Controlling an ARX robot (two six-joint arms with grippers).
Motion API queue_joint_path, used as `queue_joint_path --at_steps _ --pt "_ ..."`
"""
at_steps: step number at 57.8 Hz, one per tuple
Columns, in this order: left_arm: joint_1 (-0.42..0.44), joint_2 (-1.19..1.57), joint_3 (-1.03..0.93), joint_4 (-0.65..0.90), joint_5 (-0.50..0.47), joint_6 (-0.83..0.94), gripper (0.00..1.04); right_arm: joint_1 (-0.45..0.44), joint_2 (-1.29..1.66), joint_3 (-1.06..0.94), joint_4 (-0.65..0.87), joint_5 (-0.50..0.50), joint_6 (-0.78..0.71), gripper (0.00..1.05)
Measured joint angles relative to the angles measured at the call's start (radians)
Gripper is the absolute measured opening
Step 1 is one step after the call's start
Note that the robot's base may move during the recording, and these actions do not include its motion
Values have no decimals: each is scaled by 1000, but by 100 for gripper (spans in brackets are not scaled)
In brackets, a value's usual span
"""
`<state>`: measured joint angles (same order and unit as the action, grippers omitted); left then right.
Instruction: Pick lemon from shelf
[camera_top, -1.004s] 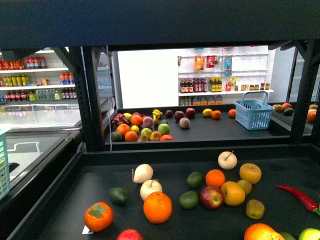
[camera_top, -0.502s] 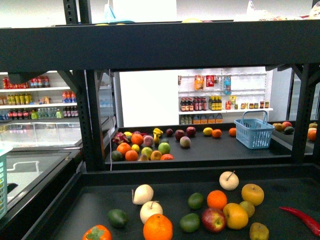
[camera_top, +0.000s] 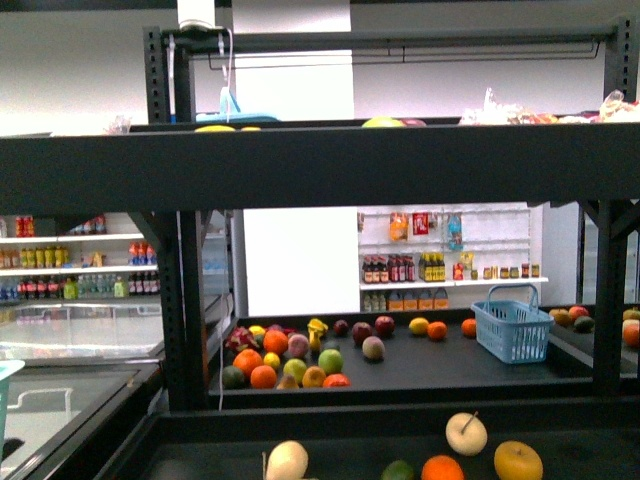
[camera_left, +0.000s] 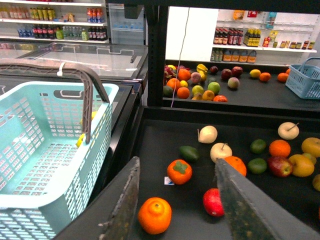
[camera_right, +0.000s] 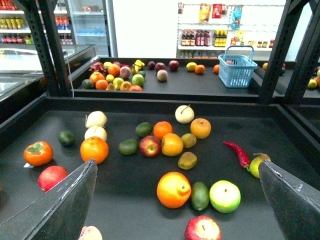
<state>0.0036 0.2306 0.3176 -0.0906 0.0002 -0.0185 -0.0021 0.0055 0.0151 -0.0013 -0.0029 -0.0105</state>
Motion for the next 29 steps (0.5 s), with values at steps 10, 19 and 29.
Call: queue_joint_path --at_steps 10,19,29 --pt "0 -56 -91 31 1 3 2 0 0 0 0 0 0 97" --pt "0 -96 -150 51 0 7 3 0 0 0 0 0 0 97" --pt "0 -127 -195 65 1 7 3 0 0 0 0 0 0 97"
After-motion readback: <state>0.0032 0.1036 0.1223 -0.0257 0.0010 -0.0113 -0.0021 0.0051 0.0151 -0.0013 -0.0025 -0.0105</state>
